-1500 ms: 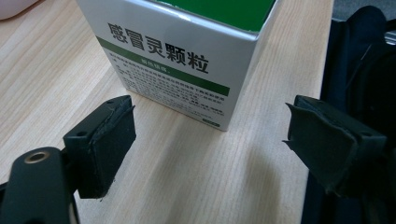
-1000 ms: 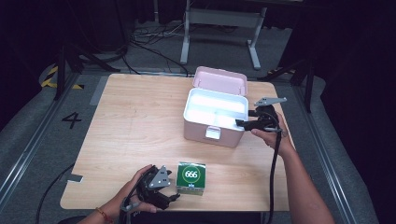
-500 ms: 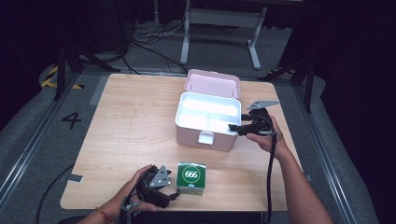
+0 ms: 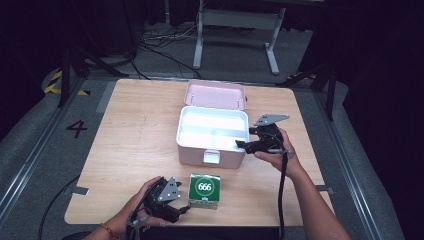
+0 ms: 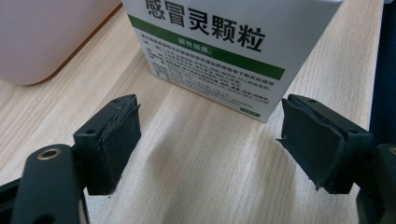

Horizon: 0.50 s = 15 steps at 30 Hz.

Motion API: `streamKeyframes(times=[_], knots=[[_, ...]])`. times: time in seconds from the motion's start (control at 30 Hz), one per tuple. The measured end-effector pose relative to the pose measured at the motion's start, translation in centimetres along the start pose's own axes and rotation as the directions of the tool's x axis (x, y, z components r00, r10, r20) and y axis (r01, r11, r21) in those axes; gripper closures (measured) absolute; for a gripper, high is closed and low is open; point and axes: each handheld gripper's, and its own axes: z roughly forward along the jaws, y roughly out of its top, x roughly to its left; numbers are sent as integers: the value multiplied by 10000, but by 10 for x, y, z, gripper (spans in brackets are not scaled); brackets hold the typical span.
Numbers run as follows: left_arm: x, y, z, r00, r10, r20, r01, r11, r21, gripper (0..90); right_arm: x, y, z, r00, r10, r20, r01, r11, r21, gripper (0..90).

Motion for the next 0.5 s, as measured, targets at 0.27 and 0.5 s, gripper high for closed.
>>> streamKeyframes(times=[0.27, 0.5], knots=[[4, -2, -2, 9999, -97, -43, 97, 9999, 47, 202, 5, 9, -17, 9984, -264, 492, 300, 9967, -752, 259], [7, -7, -6, 9999, -136, 27, 136, 9995, 271, 193, 11, 4, -63, 9941, -758, 779, 872, 9841, -1549, 266]])
